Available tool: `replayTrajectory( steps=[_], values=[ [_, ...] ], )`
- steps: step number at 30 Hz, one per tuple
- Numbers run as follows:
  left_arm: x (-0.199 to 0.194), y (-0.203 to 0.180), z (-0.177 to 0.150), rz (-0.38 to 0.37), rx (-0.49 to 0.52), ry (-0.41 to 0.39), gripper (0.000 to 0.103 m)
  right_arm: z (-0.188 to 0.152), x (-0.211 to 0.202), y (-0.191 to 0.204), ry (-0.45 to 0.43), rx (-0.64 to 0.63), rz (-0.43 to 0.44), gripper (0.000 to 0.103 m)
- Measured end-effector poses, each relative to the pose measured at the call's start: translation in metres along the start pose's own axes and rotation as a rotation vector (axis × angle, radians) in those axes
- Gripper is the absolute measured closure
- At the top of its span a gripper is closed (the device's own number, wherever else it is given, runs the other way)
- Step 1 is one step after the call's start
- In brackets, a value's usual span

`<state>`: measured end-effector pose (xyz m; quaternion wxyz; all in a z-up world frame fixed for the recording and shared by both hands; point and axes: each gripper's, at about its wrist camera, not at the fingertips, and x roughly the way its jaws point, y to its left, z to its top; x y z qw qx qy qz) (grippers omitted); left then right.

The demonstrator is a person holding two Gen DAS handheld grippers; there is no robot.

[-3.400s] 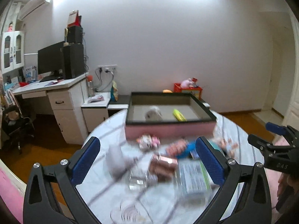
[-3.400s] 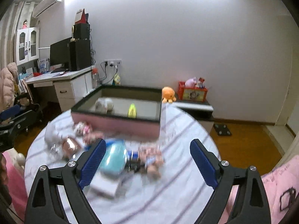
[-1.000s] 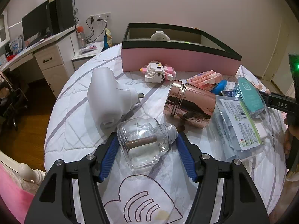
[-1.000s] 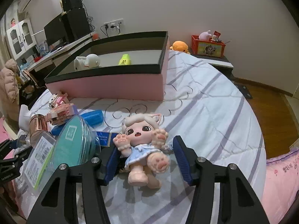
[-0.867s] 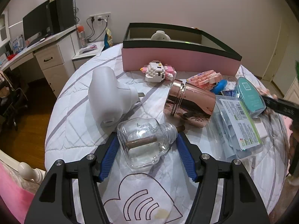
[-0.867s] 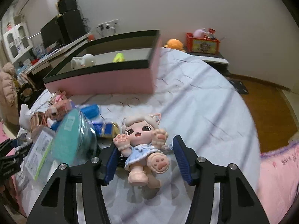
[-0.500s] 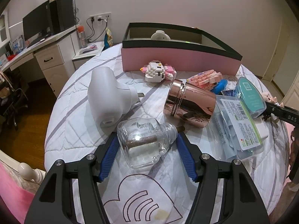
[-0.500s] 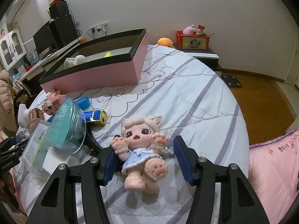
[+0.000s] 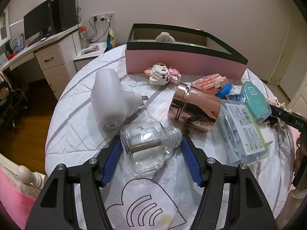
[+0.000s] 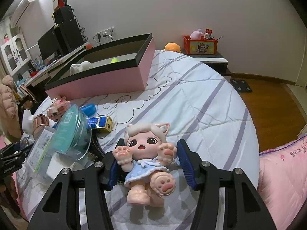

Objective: Organize rigid objects
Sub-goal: 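Grasp the glass bottle with the left tool while the right tool grasps the doll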

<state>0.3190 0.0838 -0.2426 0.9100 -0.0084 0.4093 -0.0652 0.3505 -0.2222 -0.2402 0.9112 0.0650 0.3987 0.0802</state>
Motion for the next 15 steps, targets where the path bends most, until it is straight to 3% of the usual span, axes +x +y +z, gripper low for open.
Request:
replayTrajectory(
  steps=[15],
  values=[
    [-0.017,0.001,0.003,-0.006,-0.017,-0.036,0.039,0.012,-0.024,0.027,-0.062,-0.051,0.066,0.048]
  ],
)
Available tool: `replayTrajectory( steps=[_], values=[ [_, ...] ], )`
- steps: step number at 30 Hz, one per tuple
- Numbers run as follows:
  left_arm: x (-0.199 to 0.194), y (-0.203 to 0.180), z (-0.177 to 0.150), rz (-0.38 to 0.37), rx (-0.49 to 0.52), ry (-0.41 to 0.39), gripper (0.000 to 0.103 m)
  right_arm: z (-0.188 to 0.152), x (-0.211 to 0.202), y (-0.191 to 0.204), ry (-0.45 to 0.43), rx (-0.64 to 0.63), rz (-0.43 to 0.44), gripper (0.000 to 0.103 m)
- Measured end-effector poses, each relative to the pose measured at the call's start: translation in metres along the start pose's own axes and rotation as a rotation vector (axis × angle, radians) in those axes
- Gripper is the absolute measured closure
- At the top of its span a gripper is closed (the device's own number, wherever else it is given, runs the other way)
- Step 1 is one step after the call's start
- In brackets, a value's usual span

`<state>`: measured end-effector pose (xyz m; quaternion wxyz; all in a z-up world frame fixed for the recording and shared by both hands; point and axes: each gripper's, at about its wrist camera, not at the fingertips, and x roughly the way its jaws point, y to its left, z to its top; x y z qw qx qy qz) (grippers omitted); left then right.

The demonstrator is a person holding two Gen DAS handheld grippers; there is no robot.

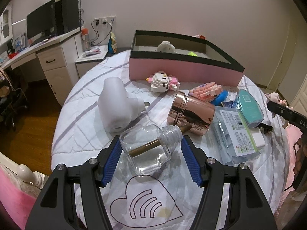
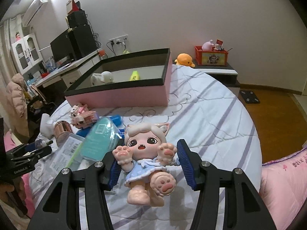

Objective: Organize rigid objects
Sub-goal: 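Grasp the glass bottle with the left tool while the right tool grasps the doll, then carry the glass bottle and doll into the pink box and release both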

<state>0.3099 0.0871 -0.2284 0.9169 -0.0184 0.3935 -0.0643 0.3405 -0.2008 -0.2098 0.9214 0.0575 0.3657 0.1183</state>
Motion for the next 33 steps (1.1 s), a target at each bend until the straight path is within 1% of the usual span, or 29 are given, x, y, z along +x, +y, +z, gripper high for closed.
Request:
replayTrajectory(
  steps=[11,15,19,26,33],
  values=[
    [-0.011,-0.004,0.005,-0.004,0.008,-0.031,0.039,0.007,-0.007,0.014,-0.023,-0.014,0.050,0.048],
    [-0.016,-0.005,0.006,-0.005,0.008,-0.040,0.039,0.009,-0.008,0.017,-0.027,-0.019,0.056,0.048],
    [-0.024,-0.010,0.013,-0.016,0.014,-0.069,0.039,0.014,-0.012,0.020,-0.041,-0.027,0.063,0.048],
    [-0.042,-0.026,0.044,-0.040,0.045,-0.155,0.039,0.033,-0.019,0.032,-0.085,-0.052,0.078,0.048],
    [-0.049,-0.041,0.094,-0.057,0.091,-0.235,0.039,0.063,-0.012,0.049,-0.114,-0.109,0.085,0.048]
  ],
)
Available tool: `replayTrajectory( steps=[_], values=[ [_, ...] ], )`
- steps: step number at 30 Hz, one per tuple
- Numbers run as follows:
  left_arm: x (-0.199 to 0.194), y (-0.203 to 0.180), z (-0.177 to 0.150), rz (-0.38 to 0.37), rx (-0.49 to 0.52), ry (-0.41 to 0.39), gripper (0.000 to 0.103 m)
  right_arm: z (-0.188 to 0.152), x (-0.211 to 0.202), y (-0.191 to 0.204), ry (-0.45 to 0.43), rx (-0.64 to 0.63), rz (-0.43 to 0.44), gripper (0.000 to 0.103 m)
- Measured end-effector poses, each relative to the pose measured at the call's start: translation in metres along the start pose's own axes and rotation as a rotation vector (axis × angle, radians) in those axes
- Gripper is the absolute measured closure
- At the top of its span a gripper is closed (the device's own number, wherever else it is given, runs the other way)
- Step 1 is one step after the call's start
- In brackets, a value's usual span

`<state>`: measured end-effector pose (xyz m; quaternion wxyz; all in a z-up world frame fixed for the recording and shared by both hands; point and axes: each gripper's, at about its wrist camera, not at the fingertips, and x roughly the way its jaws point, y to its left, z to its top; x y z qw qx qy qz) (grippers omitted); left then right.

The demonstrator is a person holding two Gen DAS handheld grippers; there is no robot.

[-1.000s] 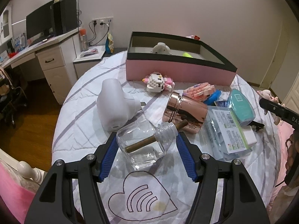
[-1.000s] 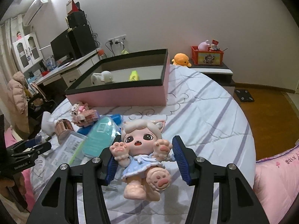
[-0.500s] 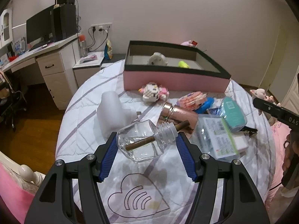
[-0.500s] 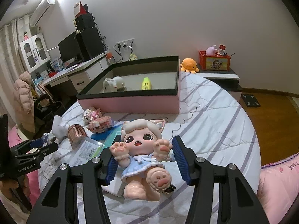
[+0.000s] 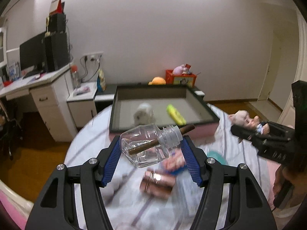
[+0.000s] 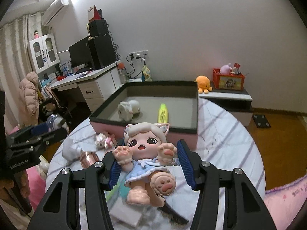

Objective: Organize rigid objects
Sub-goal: 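Carry the glass bottle and doll into the pink box and release both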

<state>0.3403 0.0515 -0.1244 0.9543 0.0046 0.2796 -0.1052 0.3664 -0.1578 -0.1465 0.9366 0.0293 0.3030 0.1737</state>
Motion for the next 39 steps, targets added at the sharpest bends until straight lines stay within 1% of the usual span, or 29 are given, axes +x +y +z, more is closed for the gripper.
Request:
replayTrajectory(
  steps=[4,9,13,15,19,21,24,26,31,36,39],
  values=[
    [0.013,-0.004,0.029,-0.021,0.021,-0.021,0.039,0.020,0.012,0.002,-0.010,-0.017,0.004,0.047],
    [0.040,-0.013,0.069,-0.035,0.068,-0.035,0.039,0.052,0.033,0.001,-0.020,-0.048,-0.022,0.047],
    [0.071,-0.017,0.097,-0.035,0.088,-0.016,0.039,0.081,0.057,-0.004,-0.019,-0.061,-0.050,0.047],
    [0.089,-0.017,0.109,-0.040,0.095,-0.005,0.039,0.092,0.071,-0.008,-0.005,-0.066,-0.062,0.047],
    [0.135,-0.015,0.127,-0.060,0.101,0.057,0.039,0.109,0.109,-0.022,0.041,-0.066,-0.086,0.047],
    [0.156,-0.012,0.131,-0.072,0.092,0.097,0.039,0.111,0.127,-0.028,0.076,-0.068,-0.093,0.047],
    [0.186,-0.009,0.133,-0.062,0.085,0.140,0.039,0.113,0.154,-0.037,0.124,-0.057,-0.100,0.047],
    [0.207,-0.004,0.133,-0.070,0.070,0.179,0.039,0.113,0.173,-0.044,0.159,-0.049,-0.103,0.047],
    [0.252,0.002,0.126,-0.059,0.049,0.263,0.039,0.110,0.206,-0.054,0.231,-0.061,-0.138,0.047],
    [0.278,0.013,0.118,-0.051,0.010,0.328,0.039,0.112,0.224,-0.057,0.313,-0.084,-0.169,0.047],
    [0.290,0.012,0.109,-0.036,0.032,0.372,0.039,0.114,0.238,-0.064,0.390,-0.075,-0.184,0.047]
  ],
)
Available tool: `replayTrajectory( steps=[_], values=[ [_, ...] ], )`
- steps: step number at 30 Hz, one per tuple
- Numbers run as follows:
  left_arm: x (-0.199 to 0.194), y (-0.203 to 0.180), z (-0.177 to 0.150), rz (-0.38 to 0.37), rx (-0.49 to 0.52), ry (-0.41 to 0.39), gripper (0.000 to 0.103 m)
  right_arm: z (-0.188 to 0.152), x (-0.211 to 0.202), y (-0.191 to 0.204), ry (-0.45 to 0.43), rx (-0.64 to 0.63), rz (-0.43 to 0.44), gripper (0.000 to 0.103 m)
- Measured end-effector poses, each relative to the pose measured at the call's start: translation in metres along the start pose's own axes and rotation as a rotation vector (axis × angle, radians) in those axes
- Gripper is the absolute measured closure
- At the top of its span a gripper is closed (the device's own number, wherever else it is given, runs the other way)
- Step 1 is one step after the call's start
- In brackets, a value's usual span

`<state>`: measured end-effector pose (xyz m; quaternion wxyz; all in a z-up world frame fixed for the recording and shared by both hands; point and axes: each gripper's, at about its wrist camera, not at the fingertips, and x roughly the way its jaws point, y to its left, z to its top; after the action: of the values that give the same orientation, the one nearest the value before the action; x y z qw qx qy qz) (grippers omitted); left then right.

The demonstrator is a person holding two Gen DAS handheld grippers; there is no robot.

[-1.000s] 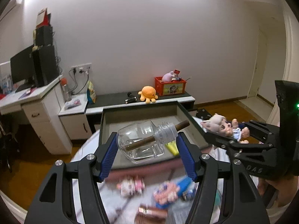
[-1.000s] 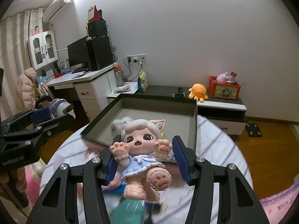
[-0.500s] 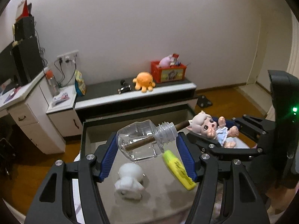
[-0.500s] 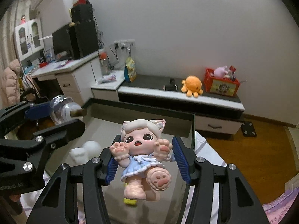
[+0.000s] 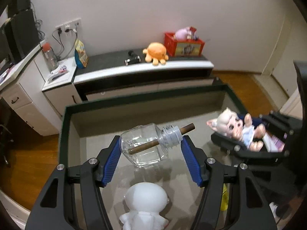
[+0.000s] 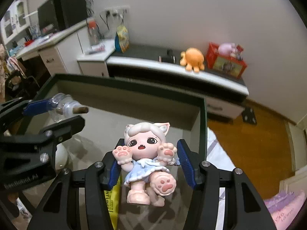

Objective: Organize rigid objects
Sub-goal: 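Carry the glass bottle and doll into the pink box and release both, then move both tools back toward the remaining items on the bed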

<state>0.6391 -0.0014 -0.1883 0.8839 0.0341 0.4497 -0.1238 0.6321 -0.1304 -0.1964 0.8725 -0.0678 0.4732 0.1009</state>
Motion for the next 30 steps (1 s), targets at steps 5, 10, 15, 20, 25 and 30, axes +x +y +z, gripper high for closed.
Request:
replayTrajectory(
  steps=[5,10,15,20,25,30],
  values=[
    [0.008,0.005,-0.002,-0.010,-0.042,0.030,0.038,0.003,0.014,-0.002,0.054,-0.010,-0.011,0.047],
    [0.004,0.009,-0.003,0.059,-0.034,0.023,0.017,0.006,0.016,-0.005,0.068,0.007,-0.004,0.047],
    [-0.015,0.018,-0.007,0.023,-0.074,0.002,0.011,0.003,0.003,-0.004,0.046,0.021,0.013,0.030],
    [-0.073,0.016,-0.019,0.051,-0.062,-0.117,0.009,-0.003,-0.038,-0.002,-0.055,0.036,0.031,0.026],
    [-0.147,0.001,-0.053,0.089,-0.022,-0.288,0.000,-0.030,-0.105,0.008,-0.203,0.035,0.054,0.022],
    [-0.212,-0.013,-0.111,0.106,-0.025,-0.440,0.000,-0.083,-0.160,0.026,-0.331,0.017,0.107,0.020]
  ],
)
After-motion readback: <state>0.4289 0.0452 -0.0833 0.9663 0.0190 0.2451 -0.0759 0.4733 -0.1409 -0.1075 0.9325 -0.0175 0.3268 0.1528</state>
